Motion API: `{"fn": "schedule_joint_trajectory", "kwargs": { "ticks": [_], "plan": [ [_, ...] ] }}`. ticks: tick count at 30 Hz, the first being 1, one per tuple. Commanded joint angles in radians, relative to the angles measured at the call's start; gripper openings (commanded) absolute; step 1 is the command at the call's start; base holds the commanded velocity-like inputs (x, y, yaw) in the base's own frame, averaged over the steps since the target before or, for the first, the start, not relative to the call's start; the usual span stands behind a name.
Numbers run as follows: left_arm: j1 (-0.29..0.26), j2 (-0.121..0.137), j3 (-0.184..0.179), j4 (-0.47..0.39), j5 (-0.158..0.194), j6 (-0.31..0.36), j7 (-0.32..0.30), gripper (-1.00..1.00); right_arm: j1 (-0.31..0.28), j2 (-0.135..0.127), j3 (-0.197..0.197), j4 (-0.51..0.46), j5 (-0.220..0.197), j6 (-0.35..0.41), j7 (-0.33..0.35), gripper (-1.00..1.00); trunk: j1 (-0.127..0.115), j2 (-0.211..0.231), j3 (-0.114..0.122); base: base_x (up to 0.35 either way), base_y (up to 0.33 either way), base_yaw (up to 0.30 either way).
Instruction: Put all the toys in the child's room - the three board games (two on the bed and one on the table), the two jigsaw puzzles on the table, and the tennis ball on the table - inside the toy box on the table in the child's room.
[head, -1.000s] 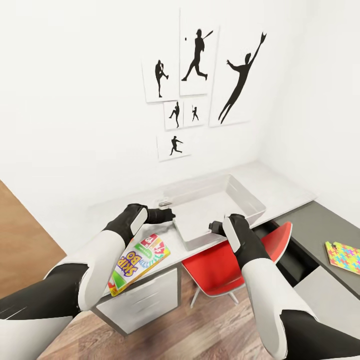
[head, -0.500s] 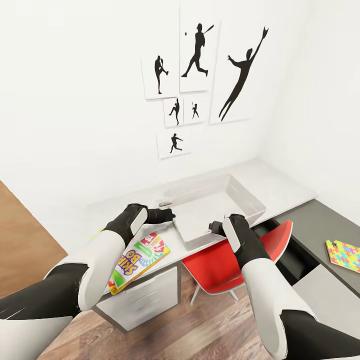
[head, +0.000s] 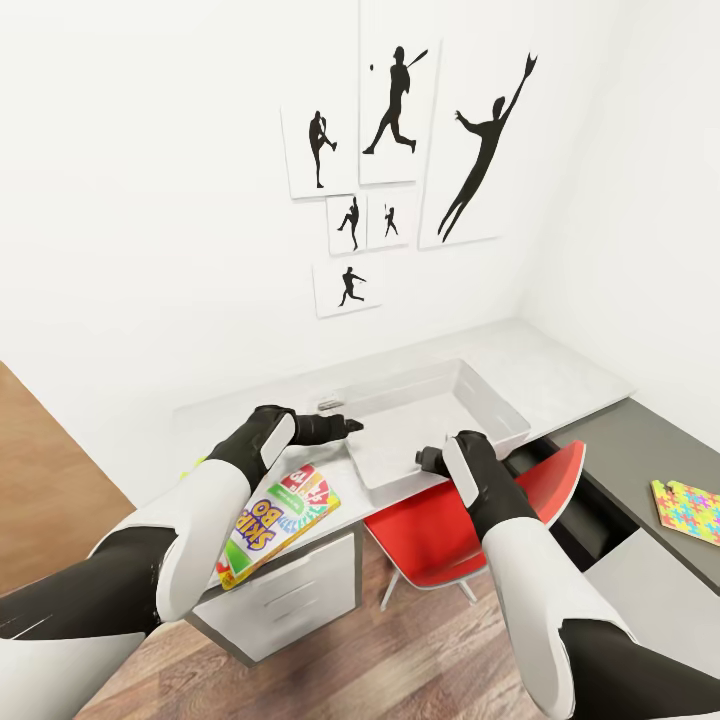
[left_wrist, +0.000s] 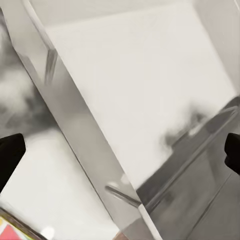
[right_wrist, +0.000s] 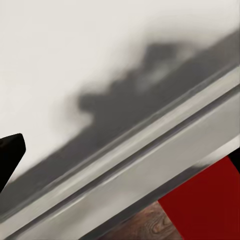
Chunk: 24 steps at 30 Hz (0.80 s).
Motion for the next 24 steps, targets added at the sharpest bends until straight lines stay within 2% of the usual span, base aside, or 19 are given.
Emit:
{"fn": "schedule_joint_trajectory", "kwargs": {
  "ticks": [1, 24],
  "plan": [
    [-0.001, 0.000, 0.004, -0.001, 0.005, 0.008, 0.001, 1.00, -0.001, 0.001, -0.002, -0.001, -0.011, 0.002, -0.009, 1.00, 0.001, -0.002, -0.002, 0.000, 0.000, 0.000],
    [-0.001, 0.000, 0.004, -0.002, 0.005, 0.008, 0.000, 1.00, -0.001, 0.001, -0.003, -0.002, -0.010, 0.002, -0.009, 1.00, 0.001, -0.002, -0.001, 0.000, 0.000, 0.000]
  ]
}}
